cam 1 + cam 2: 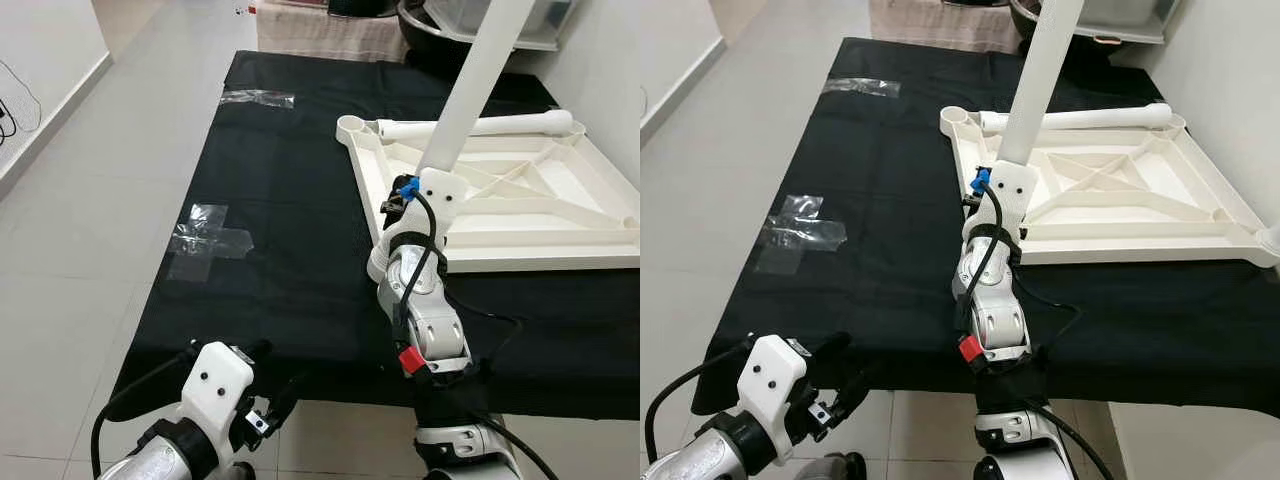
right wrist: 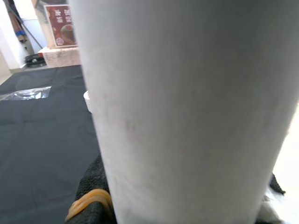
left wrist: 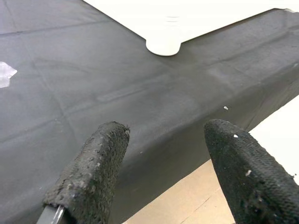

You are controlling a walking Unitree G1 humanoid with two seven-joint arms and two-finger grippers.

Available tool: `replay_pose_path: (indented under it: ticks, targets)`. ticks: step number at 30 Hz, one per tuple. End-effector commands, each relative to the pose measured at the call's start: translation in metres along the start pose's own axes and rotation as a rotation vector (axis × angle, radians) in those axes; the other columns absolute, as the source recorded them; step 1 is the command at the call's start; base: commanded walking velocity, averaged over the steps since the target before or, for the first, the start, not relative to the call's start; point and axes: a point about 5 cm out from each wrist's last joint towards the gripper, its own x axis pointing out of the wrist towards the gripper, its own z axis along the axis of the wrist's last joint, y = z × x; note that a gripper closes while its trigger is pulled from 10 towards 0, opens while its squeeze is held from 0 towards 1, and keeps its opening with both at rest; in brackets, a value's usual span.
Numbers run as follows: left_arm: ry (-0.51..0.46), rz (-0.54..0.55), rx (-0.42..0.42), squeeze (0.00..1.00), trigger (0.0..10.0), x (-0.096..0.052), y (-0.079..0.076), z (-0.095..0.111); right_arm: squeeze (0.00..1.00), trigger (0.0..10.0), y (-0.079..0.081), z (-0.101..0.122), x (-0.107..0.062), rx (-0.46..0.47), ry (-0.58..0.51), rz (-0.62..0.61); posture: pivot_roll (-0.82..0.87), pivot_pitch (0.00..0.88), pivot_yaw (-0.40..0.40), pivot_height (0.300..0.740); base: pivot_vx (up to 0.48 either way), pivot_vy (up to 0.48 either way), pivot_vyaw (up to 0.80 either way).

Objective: Building children table

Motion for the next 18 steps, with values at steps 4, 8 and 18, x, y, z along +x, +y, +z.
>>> replay_pose_path:
  ticks: [4,8,18]
  targets:
    - [0.019,-0.013,-0.003,0.00,10.0,-0.001,-0.003,-0.004,0.00,10.0,-0.012,-0.054,-0.015,0.066,0.262,-0.104,0.18,0.196,-0.066,0.740,0.000,0.000,0.00]
    - [0.021,-0.011,-0.005,0.00,10.0,-0.001,-0.002,-0.005,1.00,10.0,-0.011,-0.047,-0.014,0.065,0.214,-0.082,0.18,0.194,-0.066,0.740,0.000,0.000,0.00]
    - [0.021,-0.011,-0.006,0.00,10.0,-0.001,-0.002,-0.005,1.00,10.0,-0.008,-0.037,-0.012,0.055,0.169,-0.067,0.18,0.193,-0.068,0.740,0.000,0.000,0.00]
